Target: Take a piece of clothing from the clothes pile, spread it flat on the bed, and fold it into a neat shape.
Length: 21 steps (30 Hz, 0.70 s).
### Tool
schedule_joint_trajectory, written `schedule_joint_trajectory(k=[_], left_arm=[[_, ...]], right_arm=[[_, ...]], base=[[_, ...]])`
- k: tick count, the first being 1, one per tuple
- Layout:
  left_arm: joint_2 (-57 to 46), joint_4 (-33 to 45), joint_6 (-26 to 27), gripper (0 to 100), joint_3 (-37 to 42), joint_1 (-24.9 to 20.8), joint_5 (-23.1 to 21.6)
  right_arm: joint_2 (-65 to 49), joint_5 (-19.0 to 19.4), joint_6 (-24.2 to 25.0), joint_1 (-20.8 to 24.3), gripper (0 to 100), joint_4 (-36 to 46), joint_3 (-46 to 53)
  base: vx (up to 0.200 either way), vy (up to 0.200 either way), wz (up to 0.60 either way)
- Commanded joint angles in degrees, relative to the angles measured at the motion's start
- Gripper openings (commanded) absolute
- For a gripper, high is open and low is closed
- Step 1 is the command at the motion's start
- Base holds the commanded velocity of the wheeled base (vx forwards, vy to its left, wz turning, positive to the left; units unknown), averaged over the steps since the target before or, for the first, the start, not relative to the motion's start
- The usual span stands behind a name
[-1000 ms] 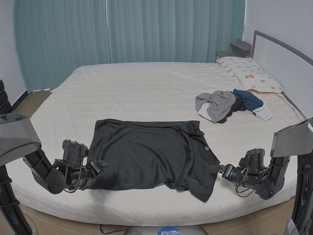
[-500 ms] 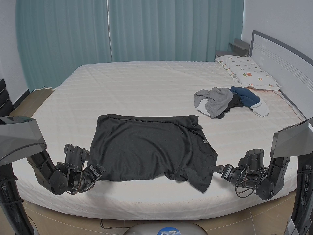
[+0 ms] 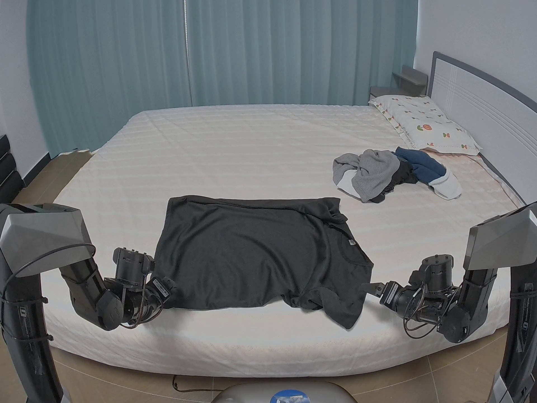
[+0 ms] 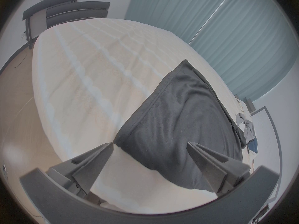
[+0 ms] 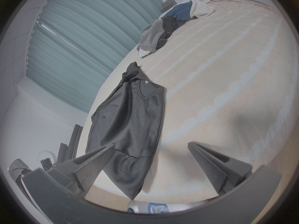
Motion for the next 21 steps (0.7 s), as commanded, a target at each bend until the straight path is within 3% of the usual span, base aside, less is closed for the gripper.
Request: schedule_joint_trajectory(k=[1, 4, 5, 10, 16, 21], left_arm=[[2.3, -0.4, 0.0, 100, -1.6, 0.1, 0.1], [2.5, -0.4, 0.1, 100, -2.0, 0.8, 0.1], [2.8, -0.5, 0.1, 0, -2.0, 0.8, 0.1], [2.5, -0.4, 0.0, 0, -1.6, 1.1, 0.1], [-0.9, -1.8, -0.5, 0, -1.1, 4.7, 0.0], [-1.0, -1.9, -0.4, 0, -0.5, 5.3, 0.0]], right_arm=[[-0.1, 0.0, 0.0, 0.2, 100, 0.0, 0.2], [-0.1, 0.0, 0.0, 0.3, 100, 0.0, 0.2], [-0.1, 0.0, 0.0, 0.4, 100, 0.0, 0.3], [0.2, -0.2, 0.0, 1.4, 100, 0.0, 0.1], [1.1, -0.8, -0.1, 1.6, 100, 0.9, -3.7], [3.1, -3.5, -0.3, 2.6, 100, 7.4, -8.7]], base=[[0.0, 0.0, 0.0], [0.0, 0.0, 0.0], [0.0, 0.0, 0.0], [0.0, 0.0, 0.0], [0.0, 0.0, 0.0], [0.0, 0.0, 0.0]])
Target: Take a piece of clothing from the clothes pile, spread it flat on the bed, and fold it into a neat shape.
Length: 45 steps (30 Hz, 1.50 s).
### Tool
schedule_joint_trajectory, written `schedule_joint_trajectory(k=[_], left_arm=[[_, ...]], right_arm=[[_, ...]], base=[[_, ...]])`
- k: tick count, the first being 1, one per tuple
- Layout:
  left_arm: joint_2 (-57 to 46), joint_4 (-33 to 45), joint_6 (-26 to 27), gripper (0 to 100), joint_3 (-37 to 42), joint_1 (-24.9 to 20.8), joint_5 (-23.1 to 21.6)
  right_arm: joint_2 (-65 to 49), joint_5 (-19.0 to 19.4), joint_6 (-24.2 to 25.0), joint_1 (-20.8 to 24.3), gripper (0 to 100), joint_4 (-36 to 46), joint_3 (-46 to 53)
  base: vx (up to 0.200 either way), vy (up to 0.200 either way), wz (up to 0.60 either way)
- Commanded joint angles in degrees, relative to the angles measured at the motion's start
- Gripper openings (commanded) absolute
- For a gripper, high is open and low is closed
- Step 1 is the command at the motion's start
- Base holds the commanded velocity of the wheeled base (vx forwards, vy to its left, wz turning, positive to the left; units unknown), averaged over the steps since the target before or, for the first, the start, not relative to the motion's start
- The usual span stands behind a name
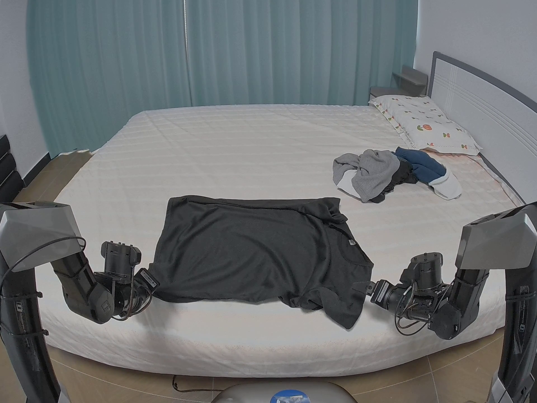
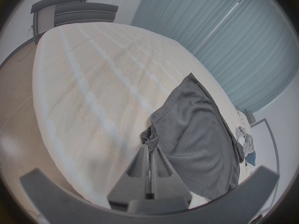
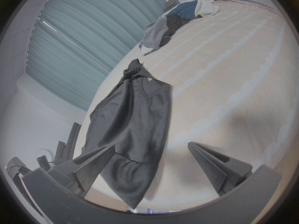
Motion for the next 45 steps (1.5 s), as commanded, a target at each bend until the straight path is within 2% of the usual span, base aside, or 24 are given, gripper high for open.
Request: schedule_joint_trajectory(k=[1, 10, 11, 18, 21, 27, 33, 38, 45], left_arm=[[-1.0, -0.2, 0.0, 0, 0.6, 0.9, 0.0], [-0.9, -0.2, -0.1, 0, 0.6, 1.0, 0.0], [-1.0, -0.2, -0.1, 0, 0.6, 1.0, 0.0], [-1.3, -0.3, -0.1, 0, 0.5, 1.3, 0.2], [-0.9, -0.3, -0.2, 0, 0.0, 1.9, 0.2], [-0.4, -0.4, -0.3, 0, -0.5, 2.9, 0.1], [0.1, -1.7, -1.2, 0, -1.3, 4.4, 0.0], [1.2, -3.9, -1.5, 0, -1.3, 4.7, 0.2], [2.8, -5.3, -1.6, 0, -1.3, 4.6, 0.0]], right_arm=[[1.9, -1.9, -0.1, 0.7, 100, 4.1, -4.5], [6.1, -2.2, 0.0, 0.4, 100, 8.0, -13.7], [6.4, -2.3, 0.0, 0.4, 0, 8.7, -14.9], [6.1, -3.4, -0.1, -1.1, 0, 12.7, -23.0], [5.9, -4.2, -0.4, -2.0, 0, 19.0, -29.5], [6.7, -4.7, -0.4, -3.5, 0, 25.7, -39.9], [8.7, -4.9, -0.3, -3.5, 0, 32.2, -50.1], [11.7, -6.8, -0.4, -3.5, 0, 34.9, -56.5], [19.7, -10.6, -5.4, -4.5, 0, 39.8, -71.4]], base=[[0.0, 0.0, 0.0], [0.0, 0.0, 0.0], [0.0, 0.0, 0.0], [0.0, 0.0, 0.0], [0.0, 0.0, 0.0], [0.0, 0.0, 0.0], [0.0, 0.0, 0.0], [0.0, 0.0, 0.0], [0.0, 0.0, 0.0]])
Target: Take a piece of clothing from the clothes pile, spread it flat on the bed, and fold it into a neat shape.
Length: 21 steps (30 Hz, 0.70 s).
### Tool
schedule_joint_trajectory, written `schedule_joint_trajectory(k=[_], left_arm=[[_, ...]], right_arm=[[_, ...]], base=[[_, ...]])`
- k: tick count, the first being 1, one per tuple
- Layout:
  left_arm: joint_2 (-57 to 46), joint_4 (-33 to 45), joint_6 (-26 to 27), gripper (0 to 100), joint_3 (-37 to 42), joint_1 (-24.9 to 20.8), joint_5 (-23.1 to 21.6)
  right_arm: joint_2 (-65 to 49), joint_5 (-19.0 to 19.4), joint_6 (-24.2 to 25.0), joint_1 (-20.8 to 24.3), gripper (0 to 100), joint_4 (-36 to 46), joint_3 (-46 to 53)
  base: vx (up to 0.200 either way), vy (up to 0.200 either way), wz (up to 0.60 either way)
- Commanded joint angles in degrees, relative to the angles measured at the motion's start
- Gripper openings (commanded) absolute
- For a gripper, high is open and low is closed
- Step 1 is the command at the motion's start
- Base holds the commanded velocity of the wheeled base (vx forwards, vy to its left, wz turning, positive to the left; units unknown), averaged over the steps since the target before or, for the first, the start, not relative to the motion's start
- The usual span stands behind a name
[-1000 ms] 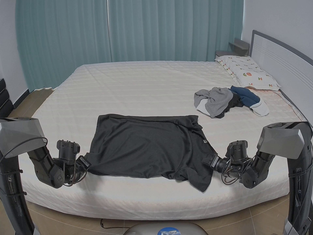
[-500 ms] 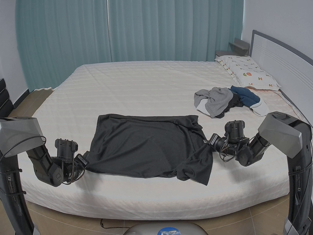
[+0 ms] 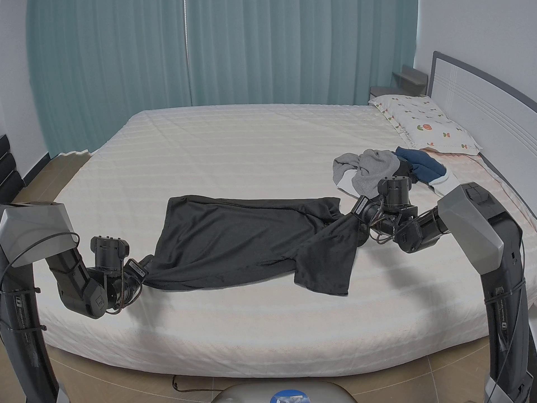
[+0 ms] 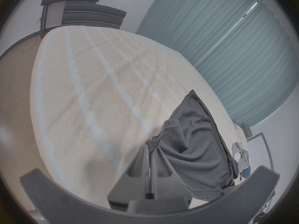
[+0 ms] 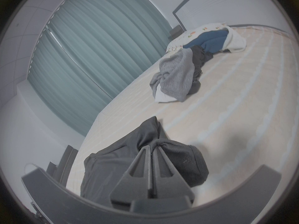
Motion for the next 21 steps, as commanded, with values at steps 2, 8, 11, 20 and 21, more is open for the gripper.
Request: schedule_joint_trajectory(k=[2, 8, 11, 20, 21], left_arm=[[1.8, -0.9, -0.3, 0, -0.1, 0.2, -0.1], [2.1, -1.0, -0.3, 0, -0.2, 0.2, -0.2], [2.1, -0.9, -0.3, 0, -0.1, 0.2, -0.3], [2.4, -1.0, -0.3, 0, 0.0, 0.1, -0.4], [2.4, -1.0, -0.3, 0, 0.0, 0.1, -0.4]], right_arm=[[9.0, -2.1, -2.9, -0.7, 0, 2.7, -11.5], [11.1, -2.1, -3.1, -0.2, 0, 2.4, -12.4], [12.0, -2.0, -3.3, -0.2, 100, 2.1, -12.5], [6.5, -2.7, -6.9, -1.6, 100, 1.4, -7.0], [5.3, -2.7, -6.8, -1.7, 100, 1.0, -5.7]], base=[[0.0, 0.0, 0.0], [0.0, 0.0, 0.0], [0.0, 0.0, 0.0], [0.0, 0.0, 0.0], [0.0, 0.0, 0.0]])
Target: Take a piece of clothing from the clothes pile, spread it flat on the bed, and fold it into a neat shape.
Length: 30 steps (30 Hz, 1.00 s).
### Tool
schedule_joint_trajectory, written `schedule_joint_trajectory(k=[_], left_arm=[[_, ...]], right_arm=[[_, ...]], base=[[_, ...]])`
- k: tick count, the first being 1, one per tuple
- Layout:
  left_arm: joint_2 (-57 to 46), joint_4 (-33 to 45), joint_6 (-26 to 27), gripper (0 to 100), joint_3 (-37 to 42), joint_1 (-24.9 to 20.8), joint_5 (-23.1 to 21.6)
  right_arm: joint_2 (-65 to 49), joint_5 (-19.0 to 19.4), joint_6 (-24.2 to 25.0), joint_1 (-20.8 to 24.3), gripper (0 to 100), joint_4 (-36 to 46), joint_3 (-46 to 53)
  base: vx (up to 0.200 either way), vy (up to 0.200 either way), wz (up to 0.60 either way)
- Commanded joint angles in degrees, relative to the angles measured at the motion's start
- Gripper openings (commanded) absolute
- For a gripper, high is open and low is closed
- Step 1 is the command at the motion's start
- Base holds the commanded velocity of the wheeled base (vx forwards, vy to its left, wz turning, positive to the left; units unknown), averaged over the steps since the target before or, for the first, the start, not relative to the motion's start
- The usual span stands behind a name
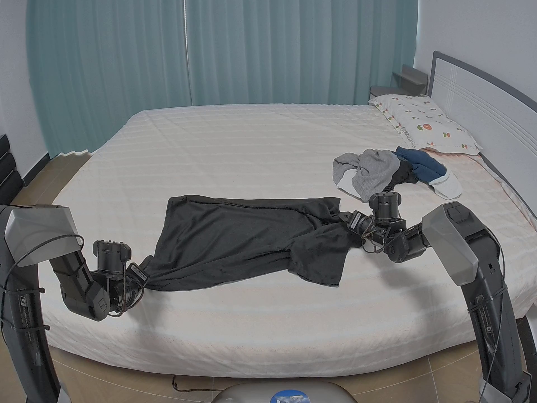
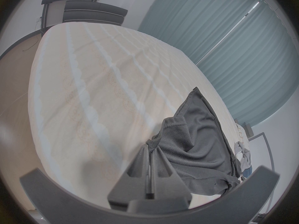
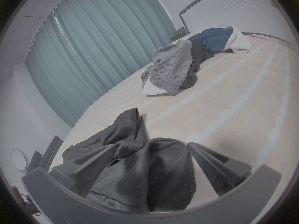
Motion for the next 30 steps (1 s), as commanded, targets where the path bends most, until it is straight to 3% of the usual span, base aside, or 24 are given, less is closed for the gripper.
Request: schedule_joint_trajectory(k=[1, 11, 16, 22, 30], left_arm=[[0.3, 0.0, 0.0, 0, 0.1, 0.0, 0.0], [0.2, 0.0, 0.0, 0, 0.5, 0.0, -0.1], [0.2, 0.0, 0.1, 0, 0.7, 0.0, -0.1], [-0.1, 0.0, 0.1, 0, 0.9, -0.1, -0.1], [-0.4, 0.0, 0.4, 0, 1.6, -0.3, 0.0]], right_arm=[[-5.8, -0.1, 0.3, -0.9, 100, -0.9, 5.3], [-20.6, 5.7, 1.7, -0.6, 100, -7.0, 27.2], [-22.8, 8.6, 1.9, 2.3, 100, -7.5, 37.5], [-22.7, 8.9, 8.1, 6.8, 100, -7.2, 42.2], [-19.2, 9.0, 9.0, 9.6, 100, -6.9, 42.4]], base=[[0.0, 0.0, 0.0], [0.0, 0.0, 0.0], [0.0, 0.0, 0.0], [0.0, 0.0, 0.0], [0.0, 0.0, 0.0]])
